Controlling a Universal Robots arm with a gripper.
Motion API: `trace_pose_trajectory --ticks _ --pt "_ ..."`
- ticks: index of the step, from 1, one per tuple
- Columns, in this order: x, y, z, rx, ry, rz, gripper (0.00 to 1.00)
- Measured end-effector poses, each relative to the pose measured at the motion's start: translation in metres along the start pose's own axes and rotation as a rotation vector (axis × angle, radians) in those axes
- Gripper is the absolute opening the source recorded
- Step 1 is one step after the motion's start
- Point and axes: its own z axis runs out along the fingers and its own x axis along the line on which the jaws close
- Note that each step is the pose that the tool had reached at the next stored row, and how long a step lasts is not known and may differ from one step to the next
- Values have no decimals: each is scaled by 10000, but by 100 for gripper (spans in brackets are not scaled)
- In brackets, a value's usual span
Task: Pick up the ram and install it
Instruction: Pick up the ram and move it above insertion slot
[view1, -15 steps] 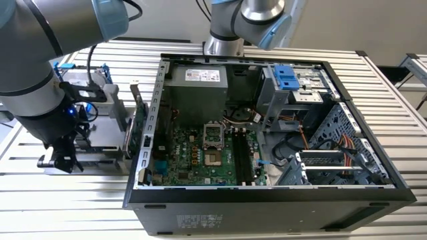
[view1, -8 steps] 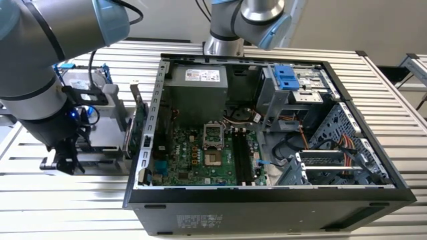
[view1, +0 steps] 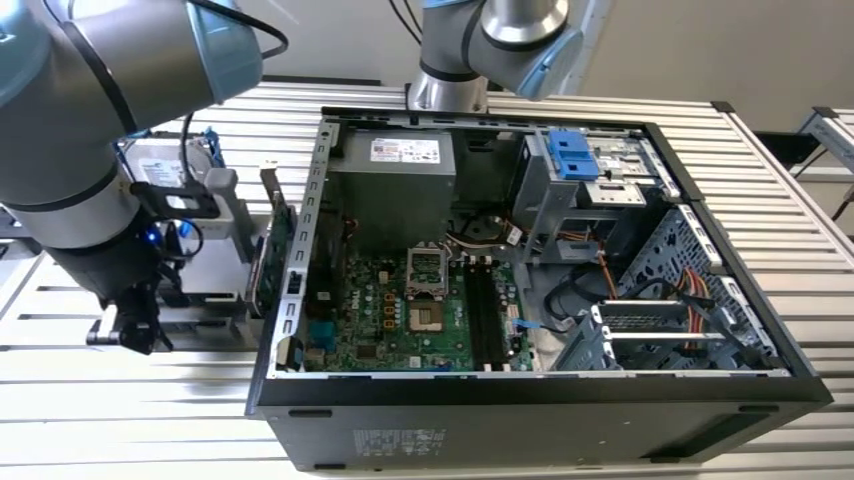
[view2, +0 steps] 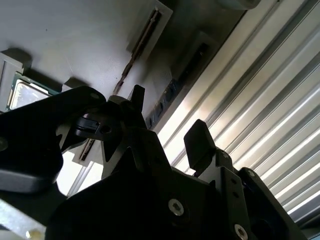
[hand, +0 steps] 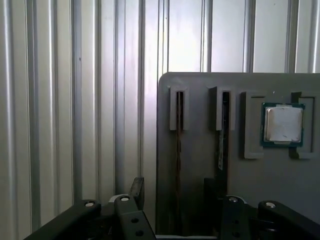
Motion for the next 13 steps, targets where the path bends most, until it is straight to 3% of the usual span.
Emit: trace_pose_trajectory --ticks 7,13 --pt "1 0 58 0 1 0 100" --pt "0 -1 66 -6 0 0 100"
